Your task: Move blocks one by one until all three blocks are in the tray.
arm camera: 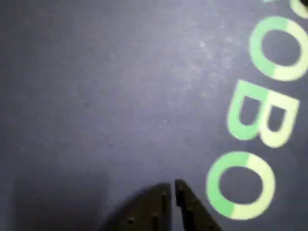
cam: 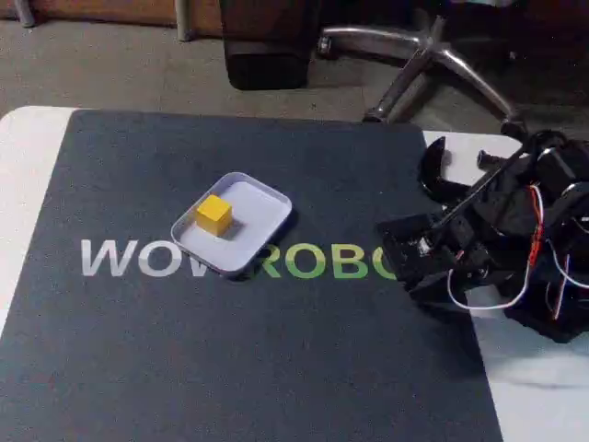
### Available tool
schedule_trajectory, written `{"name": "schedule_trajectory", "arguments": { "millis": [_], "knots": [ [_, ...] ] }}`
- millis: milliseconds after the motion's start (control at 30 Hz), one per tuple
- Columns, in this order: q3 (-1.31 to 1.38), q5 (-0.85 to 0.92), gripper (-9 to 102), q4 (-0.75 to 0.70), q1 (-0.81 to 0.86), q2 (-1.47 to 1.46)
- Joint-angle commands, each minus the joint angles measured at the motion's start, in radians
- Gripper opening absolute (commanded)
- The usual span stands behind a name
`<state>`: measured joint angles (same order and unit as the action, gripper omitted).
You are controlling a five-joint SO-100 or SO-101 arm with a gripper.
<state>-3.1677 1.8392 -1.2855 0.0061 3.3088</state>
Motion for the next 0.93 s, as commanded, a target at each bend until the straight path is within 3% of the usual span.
{"name": "schedule_trajectory", "arguments": {
  "millis": [0, 333, 900],
  "knots": [
    [-0.002, -0.002, -1, -0.003, 0.014, 0.002],
    [-0.002, -0.009, -1, -0.005, -0.061, 0.002],
    [-0.002, -0.011, -1, -0.005, -0.018, 0.002]
  ]
}}
